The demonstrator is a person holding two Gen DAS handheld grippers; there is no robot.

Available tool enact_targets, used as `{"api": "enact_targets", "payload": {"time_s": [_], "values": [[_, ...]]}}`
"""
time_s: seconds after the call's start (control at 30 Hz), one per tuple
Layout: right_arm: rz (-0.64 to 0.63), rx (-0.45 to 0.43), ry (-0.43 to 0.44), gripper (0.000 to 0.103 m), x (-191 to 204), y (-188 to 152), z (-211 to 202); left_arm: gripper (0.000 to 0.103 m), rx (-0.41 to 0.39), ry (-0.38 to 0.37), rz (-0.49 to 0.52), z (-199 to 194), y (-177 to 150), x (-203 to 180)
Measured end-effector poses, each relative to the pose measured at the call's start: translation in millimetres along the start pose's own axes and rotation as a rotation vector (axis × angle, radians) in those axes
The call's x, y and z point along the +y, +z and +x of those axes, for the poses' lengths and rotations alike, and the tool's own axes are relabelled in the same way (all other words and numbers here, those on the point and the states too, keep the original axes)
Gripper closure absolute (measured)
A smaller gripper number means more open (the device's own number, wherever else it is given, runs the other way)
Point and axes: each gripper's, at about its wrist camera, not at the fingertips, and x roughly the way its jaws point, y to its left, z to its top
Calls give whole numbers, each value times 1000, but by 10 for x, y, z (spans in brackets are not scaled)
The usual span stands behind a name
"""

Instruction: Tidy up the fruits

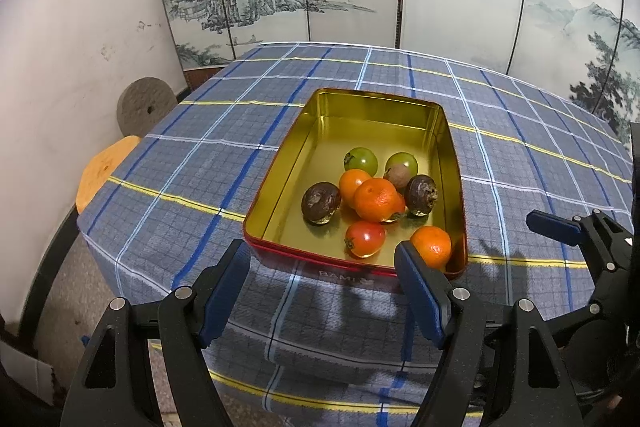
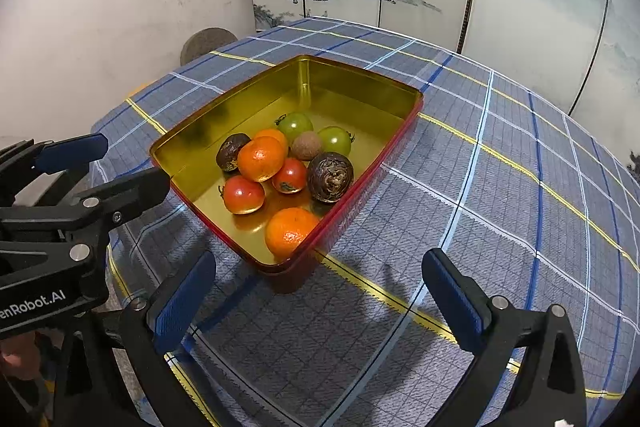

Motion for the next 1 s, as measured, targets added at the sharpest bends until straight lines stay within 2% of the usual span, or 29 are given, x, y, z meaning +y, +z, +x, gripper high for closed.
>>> {"api": "enact_targets", "payload": {"time_s": [1.0], "values": [[-3, 9, 5, 0, 20, -50, 35, 27, 22, 2, 3, 34, -33, 7]]}}
